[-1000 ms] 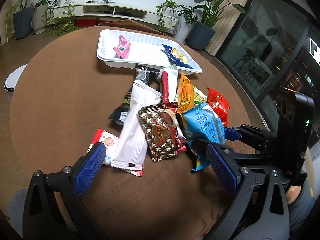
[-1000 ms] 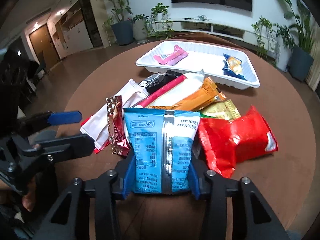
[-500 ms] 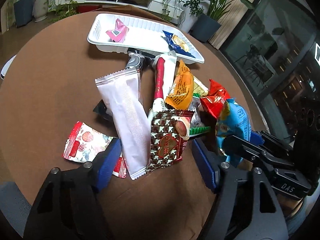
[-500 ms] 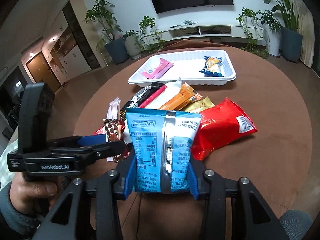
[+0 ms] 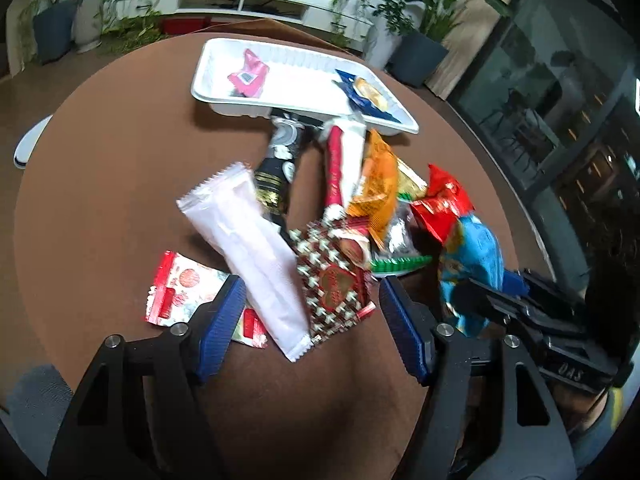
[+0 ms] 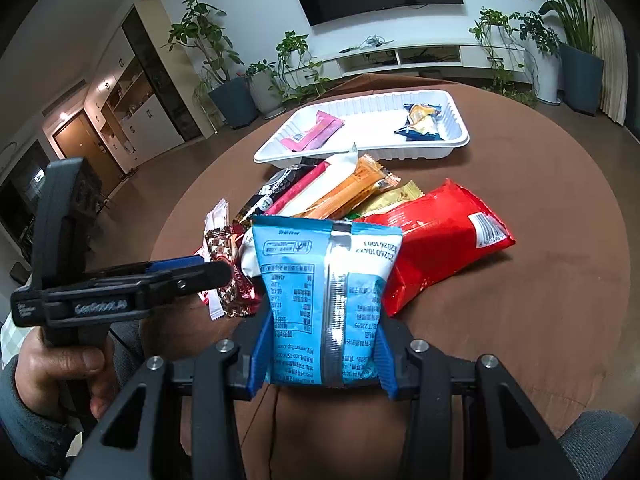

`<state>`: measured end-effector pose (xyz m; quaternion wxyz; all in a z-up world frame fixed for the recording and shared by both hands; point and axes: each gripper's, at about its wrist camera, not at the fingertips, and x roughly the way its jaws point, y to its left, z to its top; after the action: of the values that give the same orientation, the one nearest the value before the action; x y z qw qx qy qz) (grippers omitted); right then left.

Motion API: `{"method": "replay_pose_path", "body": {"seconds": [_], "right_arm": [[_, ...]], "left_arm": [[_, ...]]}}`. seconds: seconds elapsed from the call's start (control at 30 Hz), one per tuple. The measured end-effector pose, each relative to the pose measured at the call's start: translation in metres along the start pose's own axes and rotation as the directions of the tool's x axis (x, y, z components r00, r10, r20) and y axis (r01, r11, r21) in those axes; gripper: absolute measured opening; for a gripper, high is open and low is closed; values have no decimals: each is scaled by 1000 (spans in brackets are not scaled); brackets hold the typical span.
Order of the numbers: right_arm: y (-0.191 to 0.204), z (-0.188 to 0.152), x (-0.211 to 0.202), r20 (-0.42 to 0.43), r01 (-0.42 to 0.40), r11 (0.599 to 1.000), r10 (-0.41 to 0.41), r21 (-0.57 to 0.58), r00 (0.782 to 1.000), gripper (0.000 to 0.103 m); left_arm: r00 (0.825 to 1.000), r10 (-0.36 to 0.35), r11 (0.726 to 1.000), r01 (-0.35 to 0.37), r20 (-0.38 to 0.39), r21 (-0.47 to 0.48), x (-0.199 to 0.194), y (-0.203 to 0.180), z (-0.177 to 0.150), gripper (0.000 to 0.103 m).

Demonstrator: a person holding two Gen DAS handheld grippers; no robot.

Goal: Organize snacks
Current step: 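Grasp the brown patterned wafer packet with the left gripper while the right gripper holds the chip bag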

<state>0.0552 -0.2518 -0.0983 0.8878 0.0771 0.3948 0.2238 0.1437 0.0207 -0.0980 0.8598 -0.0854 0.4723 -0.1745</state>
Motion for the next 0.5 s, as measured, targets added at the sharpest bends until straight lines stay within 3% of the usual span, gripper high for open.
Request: {"method": "replay_pose_path", "body": {"seconds": [0.17, 0.3, 0.37, 0.5], "right_arm": [[1, -2, -2, -1, 1, 1000, -1, -5, 1000, 47], [1, -1, -3, 1, -2, 1000, 2, 6, 1000, 47], [1, -1, -3, 0, -3, 1000, 3, 5, 1000, 47], [2, -2, -5, 2, -3, 1000, 3, -2, 1000, 47]], "left_arm": [[1000, -26, 998, 25, -5, -63, 2, 9, -4, 67], [997, 31, 999, -33, 74, 24, -20, -9, -2, 67], [999, 3, 999, -5, 53, 37, -15, -16, -1, 67], [1000, 17, 999, -17, 6, 32, 6, -20, -1, 67]]}}
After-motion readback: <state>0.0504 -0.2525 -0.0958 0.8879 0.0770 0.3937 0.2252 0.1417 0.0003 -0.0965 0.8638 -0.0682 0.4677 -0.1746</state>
